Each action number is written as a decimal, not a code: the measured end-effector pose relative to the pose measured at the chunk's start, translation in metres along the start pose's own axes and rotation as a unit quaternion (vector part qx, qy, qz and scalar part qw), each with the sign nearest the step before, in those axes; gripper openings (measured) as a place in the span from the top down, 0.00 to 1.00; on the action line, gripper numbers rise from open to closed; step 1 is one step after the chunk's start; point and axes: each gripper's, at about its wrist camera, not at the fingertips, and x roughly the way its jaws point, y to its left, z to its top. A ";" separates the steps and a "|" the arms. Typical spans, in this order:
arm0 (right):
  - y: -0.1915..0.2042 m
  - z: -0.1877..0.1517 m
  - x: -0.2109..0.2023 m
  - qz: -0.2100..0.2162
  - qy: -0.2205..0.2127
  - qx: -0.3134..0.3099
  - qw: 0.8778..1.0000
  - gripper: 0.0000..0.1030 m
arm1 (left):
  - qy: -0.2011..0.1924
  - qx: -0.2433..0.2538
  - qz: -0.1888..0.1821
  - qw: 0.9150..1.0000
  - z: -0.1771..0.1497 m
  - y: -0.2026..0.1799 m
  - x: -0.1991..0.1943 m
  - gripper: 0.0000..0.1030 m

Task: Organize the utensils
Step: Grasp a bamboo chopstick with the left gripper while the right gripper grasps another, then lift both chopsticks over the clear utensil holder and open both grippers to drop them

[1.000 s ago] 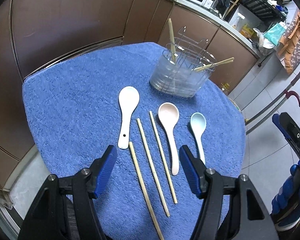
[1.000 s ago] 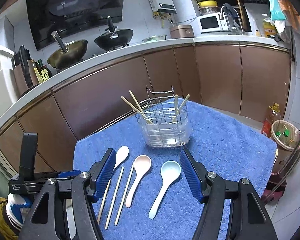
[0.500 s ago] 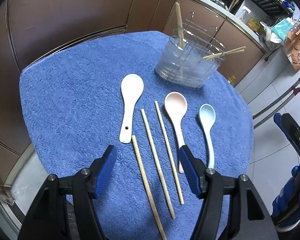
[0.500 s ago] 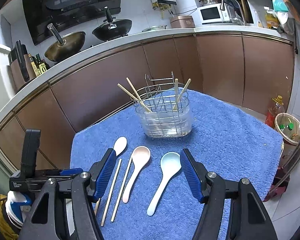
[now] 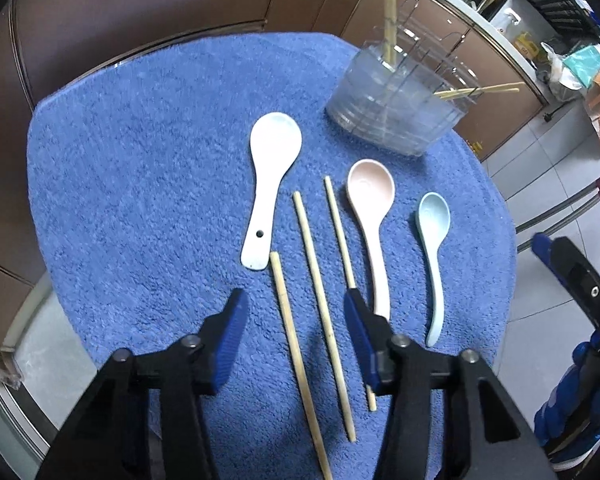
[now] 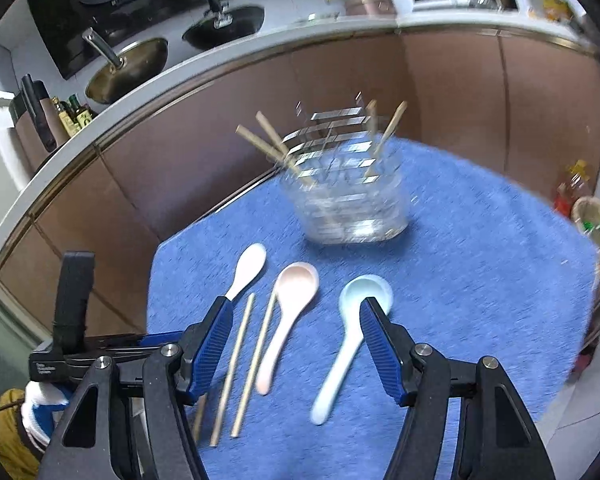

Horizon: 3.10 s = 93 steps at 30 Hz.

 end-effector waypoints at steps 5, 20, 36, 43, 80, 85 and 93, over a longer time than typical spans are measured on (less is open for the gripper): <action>0.016 0.005 0.029 0.017 0.047 -0.014 0.999 0.50 | 0.015 -0.006 -0.009 1.000 0.001 0.003 0.008 0.68; 0.053 0.019 0.163 0.018 0.239 -0.046 0.970 0.80 | 0.052 -0.017 -0.028 0.998 0.004 0.011 0.033 0.94; 0.057 0.011 0.183 -0.006 0.261 -0.052 0.964 0.93 | 0.035 -0.006 -0.026 0.999 0.000 0.012 0.027 0.95; 0.048 0.018 0.129 0.037 0.194 -0.030 0.980 0.94 | -0.034 -0.001 -0.042 0.999 -0.008 0.013 -0.013 0.95; 0.017 0.079 -0.120 0.084 -0.127 -0.045 0.987 0.94 | -0.281 0.065 -0.074 0.955 0.064 -0.092 -0.169 0.95; 0.006 0.122 -0.123 0.078 -0.177 -0.045 0.980 0.94 | -0.325 0.064 -0.075 0.941 0.116 -0.116 -0.175 0.95; -0.018 0.175 -0.100 0.042 -0.239 -0.054 0.969 0.94 | -0.378 0.040 -0.059 0.923 0.183 -0.146 -0.153 0.95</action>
